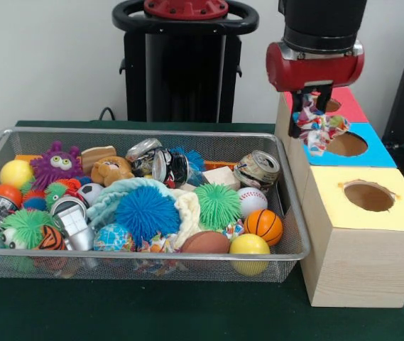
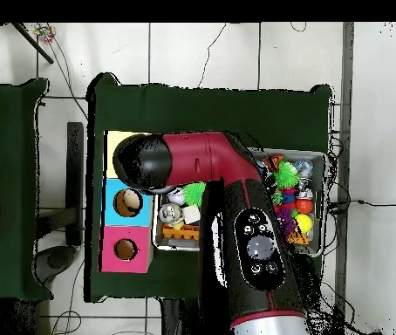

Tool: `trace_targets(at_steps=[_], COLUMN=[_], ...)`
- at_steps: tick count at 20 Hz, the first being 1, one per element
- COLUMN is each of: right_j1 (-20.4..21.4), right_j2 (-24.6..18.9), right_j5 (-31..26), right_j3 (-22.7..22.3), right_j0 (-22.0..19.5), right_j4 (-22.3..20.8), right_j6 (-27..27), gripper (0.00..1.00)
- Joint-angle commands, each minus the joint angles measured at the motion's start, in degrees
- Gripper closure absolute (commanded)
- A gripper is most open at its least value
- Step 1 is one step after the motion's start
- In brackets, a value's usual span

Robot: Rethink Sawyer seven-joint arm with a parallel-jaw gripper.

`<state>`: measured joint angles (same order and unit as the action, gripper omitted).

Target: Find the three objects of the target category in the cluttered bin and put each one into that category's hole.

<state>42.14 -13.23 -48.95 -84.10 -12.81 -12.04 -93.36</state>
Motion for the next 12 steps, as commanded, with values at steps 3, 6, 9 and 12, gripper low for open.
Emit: trace_targets(at_steps=[3, 6, 9, 12], right_j1=[-6.46, -9.20, -10.62, -11.73], right_j2=[4.50, 5.72, 7.14, 8.49], right_j5=[5.43, 6.47, 8.00, 8.92], right_j3=[1.60, 2.45, 2.60, 2.89], right_j0=[1.94, 3.43, 5.17, 7.06], right_j4=[1.82, 1.97, 2.43, 2.86], right_j6=[-16.57, -17.41, -18.38, -19.44], gripper=[1.00, 1.00, 1.00, 1.00])
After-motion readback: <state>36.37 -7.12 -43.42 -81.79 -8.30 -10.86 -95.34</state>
